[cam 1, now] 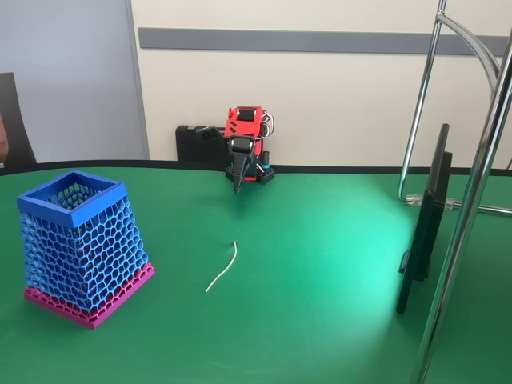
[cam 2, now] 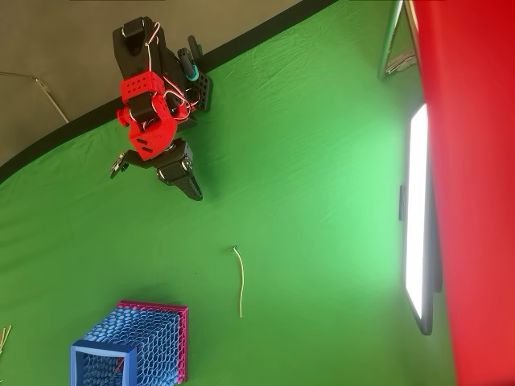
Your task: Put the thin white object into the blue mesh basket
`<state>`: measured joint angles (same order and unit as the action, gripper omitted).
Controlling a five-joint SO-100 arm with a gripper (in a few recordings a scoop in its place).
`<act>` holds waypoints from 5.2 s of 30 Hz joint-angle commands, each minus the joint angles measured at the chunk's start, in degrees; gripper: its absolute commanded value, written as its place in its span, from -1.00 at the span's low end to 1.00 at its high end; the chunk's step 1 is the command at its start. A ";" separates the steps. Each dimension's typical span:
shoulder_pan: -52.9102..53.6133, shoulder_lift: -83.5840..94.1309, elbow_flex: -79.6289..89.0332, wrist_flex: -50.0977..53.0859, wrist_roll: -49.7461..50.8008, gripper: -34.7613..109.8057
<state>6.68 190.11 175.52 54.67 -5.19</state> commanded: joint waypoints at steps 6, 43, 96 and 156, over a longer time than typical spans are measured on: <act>-0.26 -2.29 -1.23 -1.41 0.97 -0.51; -4.04 -82.53 -68.99 0.62 38.32 -0.51; -2.90 -134.21 -115.93 21.27 74.27 -0.29; -2.02 -143.70 -119.36 21.27 75.06 -0.38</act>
<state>4.39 46.14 58.36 75.67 70.22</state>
